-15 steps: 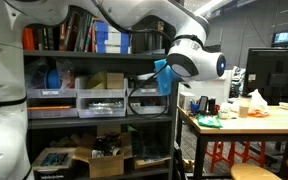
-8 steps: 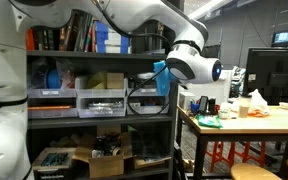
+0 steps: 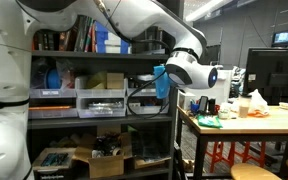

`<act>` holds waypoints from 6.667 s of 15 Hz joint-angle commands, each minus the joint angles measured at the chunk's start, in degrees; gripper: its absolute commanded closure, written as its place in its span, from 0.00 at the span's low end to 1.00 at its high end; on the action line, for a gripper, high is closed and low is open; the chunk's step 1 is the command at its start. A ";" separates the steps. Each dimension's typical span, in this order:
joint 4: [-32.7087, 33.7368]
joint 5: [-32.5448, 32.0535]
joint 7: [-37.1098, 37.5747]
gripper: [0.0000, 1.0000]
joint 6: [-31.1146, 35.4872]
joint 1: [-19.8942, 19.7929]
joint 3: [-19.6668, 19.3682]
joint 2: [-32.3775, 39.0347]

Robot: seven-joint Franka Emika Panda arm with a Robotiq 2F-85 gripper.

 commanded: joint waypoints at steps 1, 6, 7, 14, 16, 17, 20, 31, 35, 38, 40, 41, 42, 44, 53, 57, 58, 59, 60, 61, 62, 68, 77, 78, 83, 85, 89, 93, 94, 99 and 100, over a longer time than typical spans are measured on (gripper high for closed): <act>1.53 2.43 1.87 0.93 0.76 0.70 0.79 1.20; 1.90 4.63 2.07 0.93 2.27 1.60 1.70 2.03; 1.96 5.13 2.26 0.93 2.81 1.77 1.83 2.14; 1.96 7.75 3.30 0.93 7.26 3.50 3.25 2.47; 1.92 8.17 3.54 0.93 8.76 4.21 3.82 2.52; 1.90 8.28 3.64 0.93 9.60 4.62 4.11 2.51; 1.75 8.08 3.96 0.93 11.87 5.64 4.86 2.37; 1.58 6.99 6.10 0.03 13.74 6.02 5.12 1.93; 1.26 4.26 9.12 0.00 15.40 6.37 4.88 0.88; -0.70 -1.71 15.65 0.00 23.52 8.09 5.10 -2.69; -0.96 -7.41 21.57 0.00 28.46 9.37 5.81 -4.97; -0.77 -10.70 25.09 0.00 30.69 10.04 6.28 -6.04; -0.57 -13.51 28.01 0.00 32.19 10.53 6.81 -6.92; -0.18 -19.13 33.65 0.00 34.42 11.57 8.15 -8.69; 0.76 -29.47 44.10 0.00 33.18 12.74 11.32 -10.68; 0.34 -31.94 45.71 0.00 33.06 12.20 10.85 -10.66; 0.22 -32.46 46.01 0.00 32.92 11.94 10.63 -10.77; 0.12 -32.76 46.20 0.00 32.61 11.62 10.34 -10.82; -0.04 -33.10 46.42 0.00 32.54 11.38 10.09 -10.89; -0.26 -33.43 46.51 0.00 32.49 11.08 9.80 -10.98; -0.46 -33.37 46.41 0.00 32.42 10.77 9.54 -11.07; -2.02 -23.26 36.57 0.00 31.05 8.67 7.22 -12.73; -4.81 -14.11 27.71 0.00 22.34 3.52 1.38 -15.10; -5.11 -13.81 27.65 0.00 20.88 2.98 0.71 -15.57; -4.33 -28.11 35.29 0.00 20.15 0.48 -0.58 -17.90; -3.35 -36.68 40.21 0.00 19.84 -0.40 -0.76 -18.22; -1.48 -52.62 47.38 0.00 18.85 -1.13 -0.53 -18.82; -0.28 -67.23 52.52 0.00 20.58 -0.93 0.15 -19.62; 0.09 -69.66 52.77 0.00 20.27 -0.80 0.21 -19.77; -1.44 -73.35 48.35 0.00 22.22 0.81 0.96 -24.94; -1.76 -71.05 46.46 0.00 22.35 1.27 0.54 -25.89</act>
